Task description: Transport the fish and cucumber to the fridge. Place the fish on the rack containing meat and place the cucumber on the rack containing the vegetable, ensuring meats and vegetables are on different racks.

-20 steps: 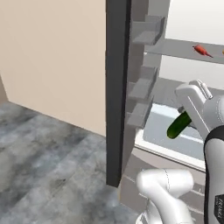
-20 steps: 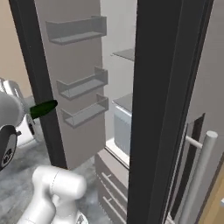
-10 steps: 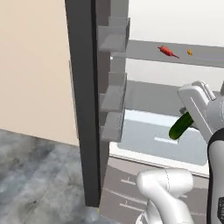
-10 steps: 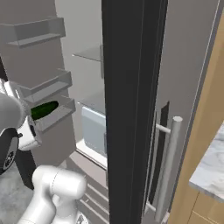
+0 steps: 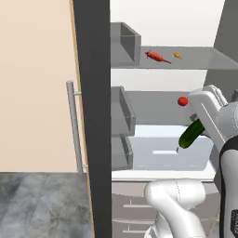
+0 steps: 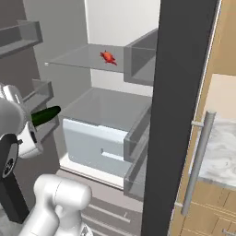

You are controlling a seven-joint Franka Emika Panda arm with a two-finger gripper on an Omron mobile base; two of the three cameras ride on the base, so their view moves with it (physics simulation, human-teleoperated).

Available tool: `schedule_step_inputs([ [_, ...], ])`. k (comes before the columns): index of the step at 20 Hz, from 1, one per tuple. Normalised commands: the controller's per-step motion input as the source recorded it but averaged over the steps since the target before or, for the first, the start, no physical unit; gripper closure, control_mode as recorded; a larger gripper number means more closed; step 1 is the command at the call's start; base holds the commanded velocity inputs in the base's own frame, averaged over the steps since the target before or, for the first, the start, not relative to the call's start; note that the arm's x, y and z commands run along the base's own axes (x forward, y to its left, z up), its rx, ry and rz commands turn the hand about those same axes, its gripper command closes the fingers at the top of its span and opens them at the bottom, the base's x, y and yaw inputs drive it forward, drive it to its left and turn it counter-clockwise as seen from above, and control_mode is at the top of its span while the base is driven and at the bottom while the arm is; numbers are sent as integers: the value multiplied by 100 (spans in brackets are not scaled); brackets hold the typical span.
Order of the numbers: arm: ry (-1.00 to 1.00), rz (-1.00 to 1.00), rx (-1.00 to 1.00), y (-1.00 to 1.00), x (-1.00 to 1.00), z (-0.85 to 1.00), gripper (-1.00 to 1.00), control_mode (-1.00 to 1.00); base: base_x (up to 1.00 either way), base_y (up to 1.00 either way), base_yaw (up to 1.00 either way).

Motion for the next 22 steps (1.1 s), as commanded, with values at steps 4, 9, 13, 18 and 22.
schedule_step_inputs([
  [4, 0, 0, 0, 0, 0, 0, 100, 100, 17, -12, -50],
  [9, 0, 0, 0, 0, 0, 0, 100, 100, 6, -16, -18],
  [13, 0, 0, 0, 0, 0, 0, 100, 100, 69, -16, -21],
  [18, 0, 0, 0, 0, 0, 0, 100, 100, 73, -15, -17],
  [22, 0, 0, 0, 0, 0, 0, 100, 100, 99, 4, -16],
])
